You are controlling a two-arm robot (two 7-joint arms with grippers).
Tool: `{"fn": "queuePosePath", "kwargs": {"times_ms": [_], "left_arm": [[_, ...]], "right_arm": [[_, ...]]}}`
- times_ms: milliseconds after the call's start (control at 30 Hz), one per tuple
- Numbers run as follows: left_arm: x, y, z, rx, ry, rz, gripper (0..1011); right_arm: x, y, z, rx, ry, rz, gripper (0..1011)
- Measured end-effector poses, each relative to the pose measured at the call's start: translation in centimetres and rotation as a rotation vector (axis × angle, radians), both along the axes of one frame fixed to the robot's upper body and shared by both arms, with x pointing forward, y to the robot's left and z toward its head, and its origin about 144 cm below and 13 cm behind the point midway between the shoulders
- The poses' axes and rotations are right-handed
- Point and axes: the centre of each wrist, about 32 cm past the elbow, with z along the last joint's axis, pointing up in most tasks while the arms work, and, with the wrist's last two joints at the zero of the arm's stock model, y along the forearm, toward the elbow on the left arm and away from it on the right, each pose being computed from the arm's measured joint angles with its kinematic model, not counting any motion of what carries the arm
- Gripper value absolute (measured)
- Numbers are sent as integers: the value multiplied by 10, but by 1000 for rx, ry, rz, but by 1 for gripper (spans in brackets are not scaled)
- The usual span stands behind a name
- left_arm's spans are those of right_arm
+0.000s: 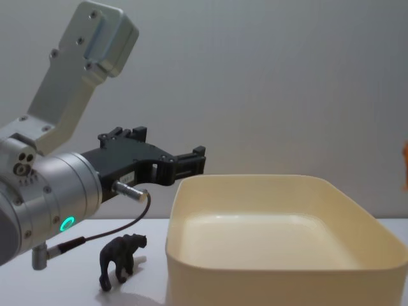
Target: Pick up the toy alternately with two hands and place it into the central storage box.
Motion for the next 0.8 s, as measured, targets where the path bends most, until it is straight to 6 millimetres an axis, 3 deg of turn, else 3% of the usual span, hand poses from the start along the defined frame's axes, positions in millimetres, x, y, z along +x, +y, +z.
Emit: {"fn": "queuePosePath", "kwargs": {"times_ms": [467,800], "left_arm": [[0,0,0,0,0,0,1001],[0,0,0,0,0,0,1001]], "right_arm": [[24,33,27,41,-16,145,305],[37,51,32,46,9,212,624]]}}
